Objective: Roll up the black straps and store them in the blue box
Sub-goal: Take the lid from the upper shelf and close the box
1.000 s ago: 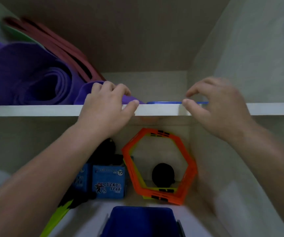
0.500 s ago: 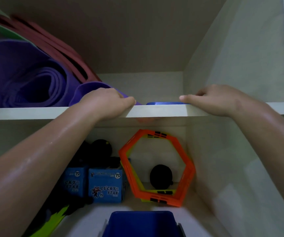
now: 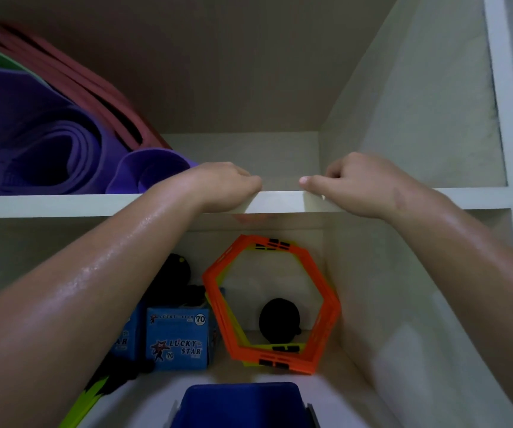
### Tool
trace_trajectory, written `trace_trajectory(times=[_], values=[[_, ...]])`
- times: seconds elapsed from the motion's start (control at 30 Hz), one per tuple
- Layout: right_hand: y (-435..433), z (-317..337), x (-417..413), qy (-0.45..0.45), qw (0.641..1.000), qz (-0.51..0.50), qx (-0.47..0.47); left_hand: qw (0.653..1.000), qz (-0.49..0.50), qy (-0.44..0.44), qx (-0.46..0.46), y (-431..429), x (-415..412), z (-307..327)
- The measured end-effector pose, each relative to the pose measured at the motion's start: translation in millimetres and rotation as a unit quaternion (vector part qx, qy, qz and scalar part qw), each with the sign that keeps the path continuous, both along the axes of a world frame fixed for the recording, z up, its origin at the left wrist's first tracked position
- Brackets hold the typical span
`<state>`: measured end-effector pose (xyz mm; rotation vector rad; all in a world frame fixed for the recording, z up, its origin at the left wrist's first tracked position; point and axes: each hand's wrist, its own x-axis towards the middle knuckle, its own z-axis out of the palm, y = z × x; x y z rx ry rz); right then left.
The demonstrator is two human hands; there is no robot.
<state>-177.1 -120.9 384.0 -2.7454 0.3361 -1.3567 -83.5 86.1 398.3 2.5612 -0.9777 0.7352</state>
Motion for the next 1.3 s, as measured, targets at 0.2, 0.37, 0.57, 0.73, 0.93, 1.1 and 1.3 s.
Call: trace_trajectory(times=[0.2,0.37,0.57,0.73,0.93,1.1,1.3], values=[[-8.6,-2.0,-5.4,-0.034,0.999,0.021,0.007,0.999,0.039,0.002,-0.01,1.8,-2.9,-0.9],[-8.5,-0.6,-13.8,0.017,0.999,-0.008,0.027,0.998,0.043,-0.008,-0.041,3.3,-4.9,-1.9],[-8.0,-2.6,-17.8,0.05,0.995,-0.066,0.053,0.994,0.017,-0.025,-0.104,5.8,-0.5,-10.5],[-10.2,-14.8,-32.0,-0.025,0.998,-0.012,0.054,0.974,-0.061,-0.087,-0.202,30.1,-0.5,-32.6],[-3.3,-45.4,-38.3,-0.193,0.98,0.039,0.04,0.93,-0.084,-0.218,-0.284,45.9,-3.6,-59.1],[-6.8,-78.3,-36.5,-0.267,0.958,0.074,-0.078,0.896,-0.064,-0.327,-0.295,58.5,-9.3,-94.3],[8.3,-129.7,-41.0,-0.317,0.937,0.074,-0.127,0.873,-0.039,-0.389,-0.292,78.1,-5.2,-147.9]])
